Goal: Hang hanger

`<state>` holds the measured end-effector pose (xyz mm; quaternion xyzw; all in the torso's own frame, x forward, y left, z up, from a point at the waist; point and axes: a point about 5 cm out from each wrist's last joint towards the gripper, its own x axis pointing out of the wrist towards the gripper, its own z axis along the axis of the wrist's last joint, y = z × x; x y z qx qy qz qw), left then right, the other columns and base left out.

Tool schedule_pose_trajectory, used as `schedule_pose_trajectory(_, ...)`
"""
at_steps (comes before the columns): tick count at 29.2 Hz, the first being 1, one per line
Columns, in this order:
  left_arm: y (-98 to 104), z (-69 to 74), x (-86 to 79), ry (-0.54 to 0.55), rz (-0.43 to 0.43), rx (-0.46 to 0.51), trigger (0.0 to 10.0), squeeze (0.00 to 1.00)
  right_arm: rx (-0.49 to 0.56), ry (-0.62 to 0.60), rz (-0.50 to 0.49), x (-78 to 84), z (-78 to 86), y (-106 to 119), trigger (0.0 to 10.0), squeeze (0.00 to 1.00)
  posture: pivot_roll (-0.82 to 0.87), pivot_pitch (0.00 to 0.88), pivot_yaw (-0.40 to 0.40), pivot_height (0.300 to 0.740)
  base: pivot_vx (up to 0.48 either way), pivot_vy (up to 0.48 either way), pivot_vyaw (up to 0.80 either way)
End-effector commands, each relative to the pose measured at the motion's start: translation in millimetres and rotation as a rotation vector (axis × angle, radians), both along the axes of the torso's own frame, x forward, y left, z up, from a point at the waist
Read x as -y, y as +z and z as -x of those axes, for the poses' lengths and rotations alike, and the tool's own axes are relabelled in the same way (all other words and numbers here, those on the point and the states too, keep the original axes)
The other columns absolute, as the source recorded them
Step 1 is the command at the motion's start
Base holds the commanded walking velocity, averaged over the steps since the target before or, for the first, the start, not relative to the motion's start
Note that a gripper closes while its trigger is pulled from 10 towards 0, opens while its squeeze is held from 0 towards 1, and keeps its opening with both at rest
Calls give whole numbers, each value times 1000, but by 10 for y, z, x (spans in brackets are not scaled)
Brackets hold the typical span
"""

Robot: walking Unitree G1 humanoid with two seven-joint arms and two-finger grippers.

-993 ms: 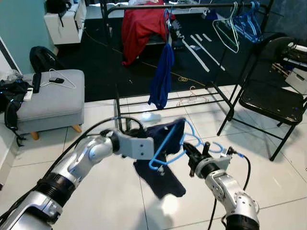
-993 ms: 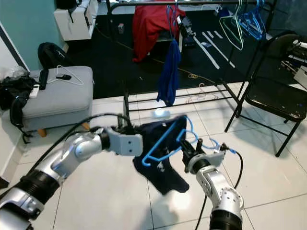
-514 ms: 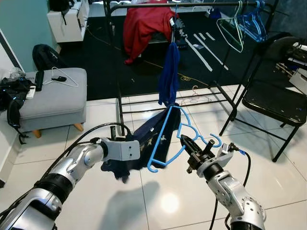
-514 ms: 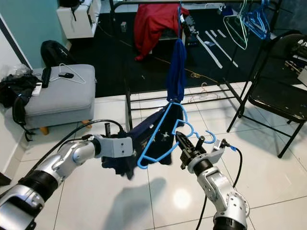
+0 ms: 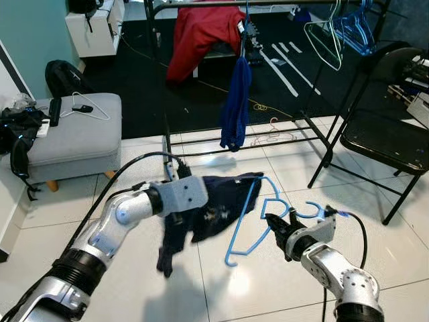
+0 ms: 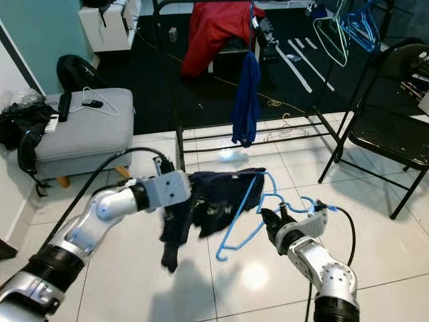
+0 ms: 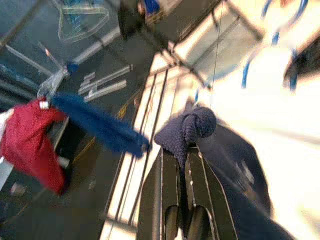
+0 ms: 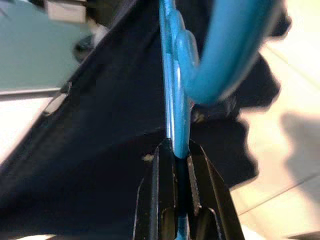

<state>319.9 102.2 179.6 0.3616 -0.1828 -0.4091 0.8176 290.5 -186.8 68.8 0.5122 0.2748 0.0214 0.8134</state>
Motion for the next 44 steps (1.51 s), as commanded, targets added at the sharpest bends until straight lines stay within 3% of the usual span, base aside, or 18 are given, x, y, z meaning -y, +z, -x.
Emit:
schedule_pose_trajectory(1, 27, 50, 72, -44, 21, -29, 10000, 0, -10, 102, 149, -66, 36, -58, 10000, 0, -39, 119, 4, 740, 0, 0, 0)
schedule_pose_trajectory(3, -28, 66, 141, -59, -31, -70, 10000, 0, 21, 283, 381, -170, 53, -82, 10000, 0, -33, 115, 5, 740, 0, 0, 0)
schedule_pose_trajectory(4, -148, 34, 152, -8, -81, -133, 10000, 0, 130, 463, 657, -257, 44, -76, 10000, 0, -31, 112, 6, 740, 0, 0, 0)
schedule_pose_trajectory(5, -148, 34, 152, -8, -81, -133, 10000, 0, 130, 463, 657, -257, 44, -76, 10000, 0, -31, 112, 6, 740, 0, 0, 0)
schedule_pose_trajectory(6, -320, -17, 114, 77, -131, -204, 10000, 0, 268, 669, 902, -363, 64, -64, 10000, 0, -32, 112, 7, 740, 0, 0, 0)
schedule_pose_trajectory(9, -320, -17, 114, 77, -131, -204, 10000, 0, 268, 669, 902, -363, 64, -64, 10000, 0, -32, 112, 7, 740, 0, 0, 0)
schedule_pose_trajectory(10, -470, -22, 77, 128, -187, -246, 10000, 0, 409, 846, 1087, -447, 99, -61, 10000, 0, -43, 110, 13, 740, 0, 0, 0)
schedule_pose_trajectory(16, -534, 37, 176, 113, -186, -280, 10000, 0, 403, 1002, 1118, -501, 196, -142, 10000, 0, -47, 108, 17, 740, 0, 0, 0)
schedule_pose_trajectory(17, -510, 114, 424, 64, -173, -285, 10000, 0, 245, 1056, 1008, -518, 285, -257, 10000, 0, -46, 92, 7, 740, 0, 0, 0)
schedule_pose_trajectory(21, -460, 121, 491, 64, -143, -288, 10000, 0, 183, 966, 822, -590, 280, -217, 10000, 0, -48, 88, 4, 740, 0, 0, 0)
schedule_pose_trajectory(25, -378, 90, 487, 109, -114, -285, 10000, 0, 61, 1149, 1096, -330, 384, -473, 10000, 0, -49, 80, -1, 740, 0, 0, 0)
schedule_pose_trajectory(29, -354, 69, 437, 137, -109, -276, 10000, 0, 62, 1172, 1144, -246, 403, -532, 10000, 0, -44, 82, -4, 740, 0, 0, 0)
schedule_pose_trajectory(31, -316, 64, 392, 146, -104, -261, 10000, 0, 30, 1050, 817, -384, 463, -503, 10000, 0, -47, 81, -4, 740, 0, 0, 0)
schedule_pose_trajectory(37, -333, 70, 319, 120, -186, -232, 10000, 0, -43, 1011, 624, -351, 548, -540, 10000, 0, -37, 95, -7, 740, 0, 0, 0)
schedule_pose_trajectory(39, -366, 60, 281, 135, -213, -233, 10000, 0, -62, 1144, 806, -268, 602, -574, 10000, 0, -38, 96, -7, 740, 0, 0, 0)
schedule_pose_trajectory(42, -423, 46, 200, 162, -262, -244, 10000, 0, -28, 1070, 647, -321, 580, -484, 10000, 0, -49, 99, -2, 740, 0, 0, 0)
schedule_pose_trajectory(43, -454, 44, 159, 166, -289, -250, 10000, 0, -40, 1100, 851, -187, 557, -527, 10000, 0, -53, 99, -1, 740, 0, 0, 0)
schedule_pose_trajectory(44, -454, 44, 159, 166, -289, -250, 10000, 0, -40, 1100, 851, -187, 557, -527, 10000, 0, -53, 99, -1, 740, 0, 0, 0)
